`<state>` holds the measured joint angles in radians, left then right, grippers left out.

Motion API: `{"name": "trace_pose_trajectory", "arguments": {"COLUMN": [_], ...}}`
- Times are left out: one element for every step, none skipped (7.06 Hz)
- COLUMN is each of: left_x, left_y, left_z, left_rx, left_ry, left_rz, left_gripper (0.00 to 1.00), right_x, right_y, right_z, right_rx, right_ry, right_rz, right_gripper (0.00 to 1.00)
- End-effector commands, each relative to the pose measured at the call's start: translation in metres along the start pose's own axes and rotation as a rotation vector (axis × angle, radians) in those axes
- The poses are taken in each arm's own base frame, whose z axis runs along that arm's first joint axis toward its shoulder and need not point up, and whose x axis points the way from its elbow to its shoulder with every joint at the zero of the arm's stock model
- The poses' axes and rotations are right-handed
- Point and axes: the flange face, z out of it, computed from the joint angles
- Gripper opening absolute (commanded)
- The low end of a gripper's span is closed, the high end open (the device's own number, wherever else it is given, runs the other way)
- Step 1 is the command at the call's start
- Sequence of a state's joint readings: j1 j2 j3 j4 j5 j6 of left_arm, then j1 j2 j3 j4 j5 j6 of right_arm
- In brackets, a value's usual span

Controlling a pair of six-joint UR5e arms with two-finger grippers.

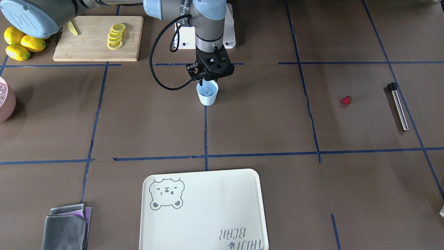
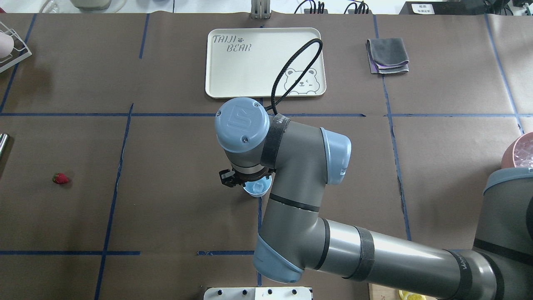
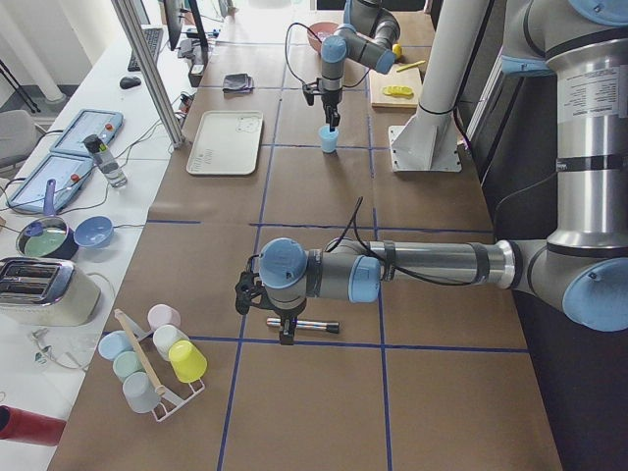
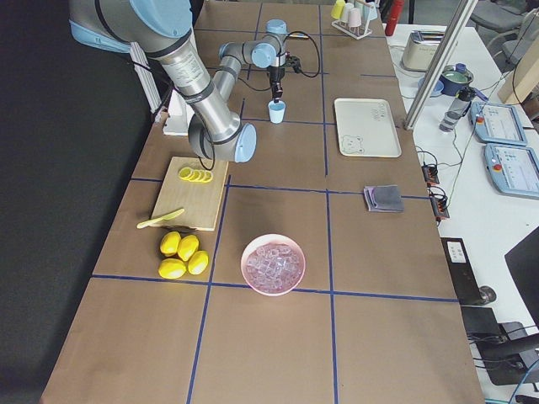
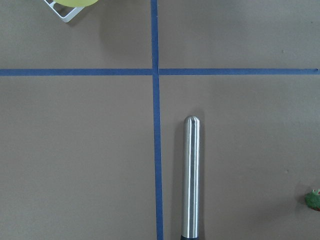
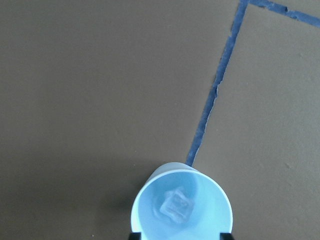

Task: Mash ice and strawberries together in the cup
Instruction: 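Open the right gripper to drop the ice cube into the cup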

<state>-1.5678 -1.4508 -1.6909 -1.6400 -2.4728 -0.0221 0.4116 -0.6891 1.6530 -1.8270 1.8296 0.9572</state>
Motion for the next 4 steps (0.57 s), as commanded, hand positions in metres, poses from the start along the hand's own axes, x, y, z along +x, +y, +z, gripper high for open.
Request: {"name": "trace_pose_trajectory", "arguments": {"left_x": [0.001, 0.001, 0.001, 0.001], "left_y": [0.000, 0.000, 0.000, -0.001], "left_z": [0.000, -0.001, 0.000, -0.001], "left_rx": [0.001, 0.002, 0.001, 0.002], "left_ry": [0.000, 0.000, 0.000, 0.000], "left_rz": [0.000, 0.001, 0.000, 0.001], "left_gripper": [1.00, 1.00, 1.00, 1.00], "right_x": [0.003, 0.018, 0.060, 0.134], "right_y": [-0.002, -0.009, 0.009, 0.034], "right_z": [-0.004, -0.028, -0.051, -0.070], "right_rx": [0.005, 0.035, 0.063, 0.084], "right_ry": [-0.003, -0.021, -0.034, -0.045], "right_rz": [0.007, 0.025, 0.076, 0.114], "right_gripper": [0.99, 0.99, 0.99, 0.99]}}
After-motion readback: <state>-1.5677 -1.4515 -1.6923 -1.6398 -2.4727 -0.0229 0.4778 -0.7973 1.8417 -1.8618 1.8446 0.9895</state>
